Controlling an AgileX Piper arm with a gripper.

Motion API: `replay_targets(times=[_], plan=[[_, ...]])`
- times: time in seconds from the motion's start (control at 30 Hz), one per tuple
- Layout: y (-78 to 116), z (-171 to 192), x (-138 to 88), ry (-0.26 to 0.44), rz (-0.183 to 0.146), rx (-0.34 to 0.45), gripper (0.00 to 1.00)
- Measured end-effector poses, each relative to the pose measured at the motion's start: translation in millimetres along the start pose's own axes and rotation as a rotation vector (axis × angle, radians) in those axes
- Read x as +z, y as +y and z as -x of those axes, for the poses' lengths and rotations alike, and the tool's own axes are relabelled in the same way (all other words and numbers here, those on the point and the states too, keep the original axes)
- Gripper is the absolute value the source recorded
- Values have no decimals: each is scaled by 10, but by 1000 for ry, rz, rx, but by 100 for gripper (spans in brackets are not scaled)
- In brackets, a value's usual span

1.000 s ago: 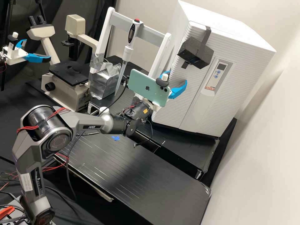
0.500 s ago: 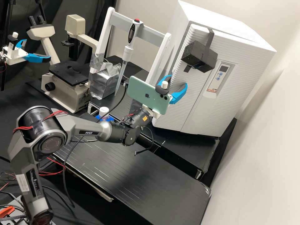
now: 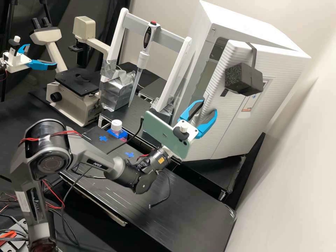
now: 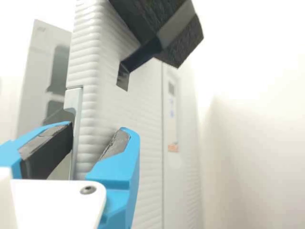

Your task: Open the door

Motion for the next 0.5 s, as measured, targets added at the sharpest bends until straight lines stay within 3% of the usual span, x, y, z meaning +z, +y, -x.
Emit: replay_targets(times=[0.23,0.37,0.5], plan=[[99,90,346,-102,38,65,0],[183,121,477,-164,28,149,0],[209,118,521,-184,29,181,0]])
